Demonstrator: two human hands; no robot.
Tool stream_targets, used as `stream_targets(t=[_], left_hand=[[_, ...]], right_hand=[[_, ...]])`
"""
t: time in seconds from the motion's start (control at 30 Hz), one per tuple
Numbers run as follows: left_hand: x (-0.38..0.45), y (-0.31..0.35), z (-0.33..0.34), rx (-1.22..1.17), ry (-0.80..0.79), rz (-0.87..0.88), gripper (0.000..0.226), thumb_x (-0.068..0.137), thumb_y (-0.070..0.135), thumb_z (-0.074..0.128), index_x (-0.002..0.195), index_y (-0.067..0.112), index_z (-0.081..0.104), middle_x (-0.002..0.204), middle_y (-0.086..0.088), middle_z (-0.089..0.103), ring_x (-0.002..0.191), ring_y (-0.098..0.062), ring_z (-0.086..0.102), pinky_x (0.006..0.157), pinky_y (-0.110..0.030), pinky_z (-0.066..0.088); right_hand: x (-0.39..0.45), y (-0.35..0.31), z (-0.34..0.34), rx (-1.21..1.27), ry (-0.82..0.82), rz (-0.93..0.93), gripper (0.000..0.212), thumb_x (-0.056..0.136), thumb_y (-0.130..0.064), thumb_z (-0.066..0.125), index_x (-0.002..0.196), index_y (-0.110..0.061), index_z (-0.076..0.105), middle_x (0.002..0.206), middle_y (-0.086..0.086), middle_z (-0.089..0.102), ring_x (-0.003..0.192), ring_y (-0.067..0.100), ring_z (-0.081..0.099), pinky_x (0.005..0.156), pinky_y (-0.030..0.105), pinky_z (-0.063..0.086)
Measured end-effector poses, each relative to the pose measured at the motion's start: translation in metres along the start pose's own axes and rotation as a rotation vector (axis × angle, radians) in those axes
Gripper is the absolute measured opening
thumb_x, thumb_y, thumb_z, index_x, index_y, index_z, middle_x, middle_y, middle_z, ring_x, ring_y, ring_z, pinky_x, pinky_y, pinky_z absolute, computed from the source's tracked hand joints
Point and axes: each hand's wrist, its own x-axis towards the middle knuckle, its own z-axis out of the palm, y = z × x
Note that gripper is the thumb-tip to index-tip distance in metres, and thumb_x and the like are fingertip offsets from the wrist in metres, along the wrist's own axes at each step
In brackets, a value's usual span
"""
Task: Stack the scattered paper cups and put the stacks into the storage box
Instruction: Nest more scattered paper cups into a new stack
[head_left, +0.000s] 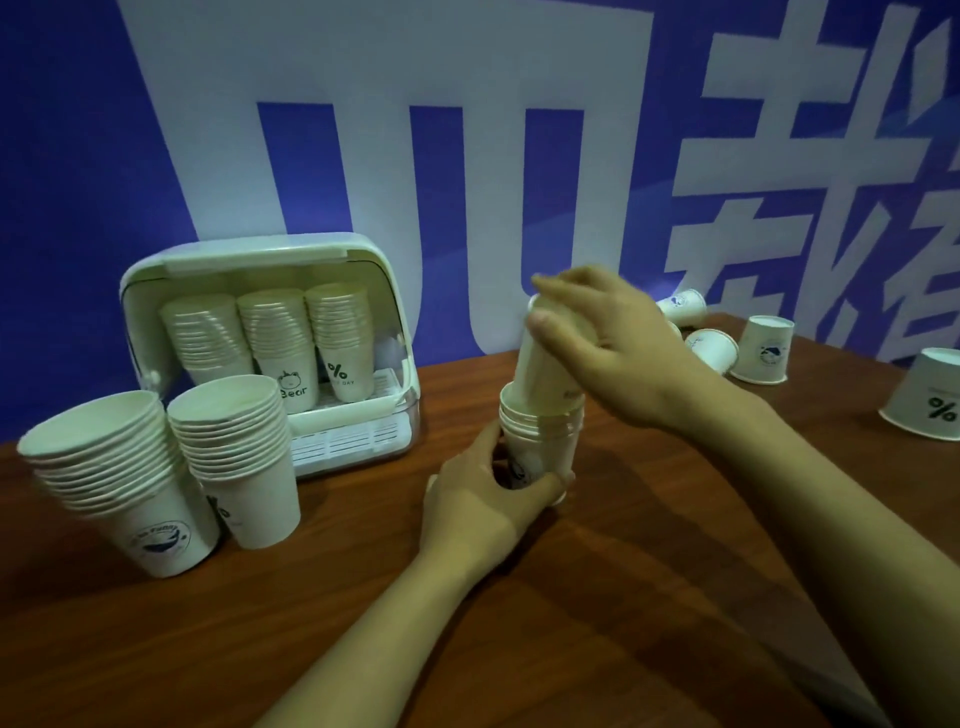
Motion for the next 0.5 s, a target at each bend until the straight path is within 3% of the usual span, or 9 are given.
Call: stream_targets(t=[0.07,0.13,0.2,0.27,0.4,0.47,0.5], left_hand=[[0.001,-0.002,0.000,0.010,0.001,0.009,0.061,0.062,0.076,0.071,0.117,0.051,0.062,0.101,0.024,0.075,0.100,-0.001,0.070,0.098,-0.048,0.055],[0.003,-0.002,0.000,0.036,-0.011,0.016,0.063,0.065,0.074,0.073,0.122,0.052,0.059,0.104,0.024,0.075,0.105,-0.002,0.069,0.100,-0.048,0.054],[0.005,-0.003,0.000,0.056,-0.015,0.022,0.067,0.067,0.074,0.075,0.127,0.048,0.060,0.108,0.021,0.075,0.109,-0.006,0.068,0.102,-0.050,0.054],[0.006,-0.004,0.000,0.065,-0.012,0.028,0.069,0.069,0.075,0.075,0.129,0.045,0.061,0.109,0.018,0.075,0.110,-0.010,0.068,0.102,-0.051,0.054],[0.003,-0.003,0.000,0.071,-0.001,0.032,0.069,0.069,0.075,0.073,0.129,0.045,0.061,0.111,0.017,0.075,0.110,-0.012,0.069,0.103,-0.052,0.052],[0.002,-0.001,0.000,0.072,0.005,0.029,0.071,0.068,0.075,0.073,0.131,0.045,0.060,0.114,0.018,0.075,0.112,-0.011,0.068,0.104,-0.052,0.052],[0.001,0.000,0.000,0.070,0.002,0.027,0.075,0.067,0.077,0.072,0.134,0.046,0.059,0.118,0.018,0.074,0.115,-0.011,0.067,0.106,-0.051,0.051]], right_hand=[[0.001,0.003,0.012,-0.098,-0.213,0.022,0.062,0.100,-0.058,0.045,0.149,-0.021,0.050,0.146,0.005,0.051,0.135,0.018,0.046,0.105,0.030,0.036],[-0.003,0.007,0.026,-0.159,-0.357,0.062,0.073,0.096,-0.071,0.034,0.153,-0.026,0.044,0.150,0.004,0.049,0.138,0.023,0.042,0.112,0.041,0.034],[-0.010,0.010,0.035,-0.201,-0.391,0.078,0.084,0.089,-0.078,0.015,0.156,-0.032,0.037,0.151,0.001,0.046,0.137,0.026,0.039,0.112,0.051,0.032],[-0.014,0.012,0.037,-0.210,-0.401,0.085,0.082,0.089,-0.072,0.005,0.158,-0.034,0.031,0.154,-0.003,0.043,0.140,0.024,0.034,0.111,0.053,0.028],[-0.017,0.010,0.038,-0.221,-0.442,0.114,0.068,0.102,-0.061,0.006,0.159,-0.032,0.029,0.157,-0.004,0.040,0.145,0.022,0.027,0.113,0.052,0.022],[-0.018,0.008,0.036,-0.038,-0.443,0.164,0.064,0.106,-0.055,0.010,0.156,-0.026,0.038,0.155,-0.001,0.043,0.145,0.021,0.032,0.117,0.051,0.024],[-0.018,0.008,0.034,0.189,-0.409,0.209,0.062,0.108,-0.051,0.013,0.153,-0.021,0.043,0.153,0.000,0.047,0.143,0.018,0.038,0.118,0.044,0.030]])
